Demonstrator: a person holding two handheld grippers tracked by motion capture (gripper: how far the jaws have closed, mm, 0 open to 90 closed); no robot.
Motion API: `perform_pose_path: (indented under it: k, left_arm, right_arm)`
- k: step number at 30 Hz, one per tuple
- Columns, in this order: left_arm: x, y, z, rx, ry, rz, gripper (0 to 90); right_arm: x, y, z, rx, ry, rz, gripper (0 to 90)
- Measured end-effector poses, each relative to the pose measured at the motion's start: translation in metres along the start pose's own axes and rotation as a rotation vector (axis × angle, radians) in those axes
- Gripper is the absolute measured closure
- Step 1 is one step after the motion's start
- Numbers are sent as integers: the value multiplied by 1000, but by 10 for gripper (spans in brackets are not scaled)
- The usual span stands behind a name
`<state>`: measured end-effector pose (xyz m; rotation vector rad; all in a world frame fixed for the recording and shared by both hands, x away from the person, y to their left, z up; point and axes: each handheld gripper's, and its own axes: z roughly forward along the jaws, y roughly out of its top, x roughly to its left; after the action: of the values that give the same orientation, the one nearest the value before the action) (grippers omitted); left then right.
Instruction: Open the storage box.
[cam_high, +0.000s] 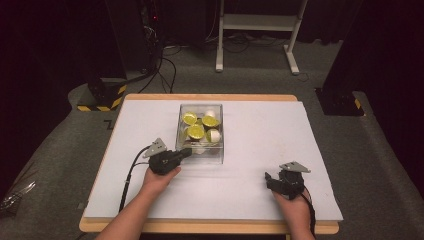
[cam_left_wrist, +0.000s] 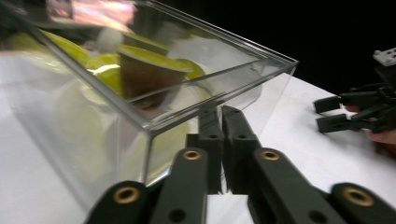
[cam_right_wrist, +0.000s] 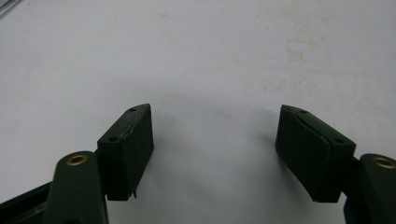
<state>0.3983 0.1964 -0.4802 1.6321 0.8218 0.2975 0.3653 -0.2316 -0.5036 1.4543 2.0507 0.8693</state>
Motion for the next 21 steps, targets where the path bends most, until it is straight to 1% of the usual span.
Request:
perform_pose_path:
  k: [1, 5, 6, 7, 8, 9, 10, 11, 14, 15, 16, 17, 18, 19, 20, 21]
  left_arm:
    - [0, 1, -1, 5, 8, 6, 900]
    - [-2, 0, -1, 20, 11, 7, 900]
    - [-4, 0, 0, 32, 21, 19, 900]
    - [-4, 0, 1, 31, 24, 17, 895]
    - [-4, 0, 1, 31, 24, 17, 858]
    - [-5, 0, 2, 22, 25, 1, 805]
    - [-5, 0, 2, 22, 25, 1, 770]
    - [-4, 0, 4, 22, 22, -13, 738]
    - [-4, -1, 6, 31, 9, -16, 719]
    - [-5, -2, 8, 41, 8, -15, 701]
    - [-5, -3, 9, 46, 7, -13, 663]
    - [-6, -3, 10, 48, 11, -8, 663]
    - [-8, -3, 11, 48, 21, 6, 661]
    - [-10, -3, 11, 46, 17, 11, 639]
    - [-11, -3, 11, 48, 18, 21, 581]
    - [-13, -4, 12, 48, 22, 30, 581]
  right_arm:
    - [0, 0, 0, -2, -1, -4, 279]
    - [0, 0, 0, 0, 0, 0, 279]
    - [0, 0, 0, -1, 0, -1, 279]
    - [0, 0, 0, -2, -1, -4, 279]
    - [0, 0, 0, -2, -1, -4, 279]
    - [0, 0, 0, -1, -3, -6, 280]
    - [0, 0, 0, -1, -3, -6, 280]
    - [0, 0, 0, 0, -3, -5, 279]
    - [0, 0, 0, 0, -4, -5, 279]
    - [0, 0, 0, 0, -4, -6, 279]
    - [0, 0, 0, 0, -3, -4, 279]
    - [0, 0, 0, 0, -3, -4, 279]
    - [0, 0, 0, 0, -4, -5, 280]
    - [0, 0, 0, -3, -6, -9, 280]
    - [1, 0, 0, -3, -7, -6, 281]
    - [1, 0, 0, -3, -7, -6, 281]
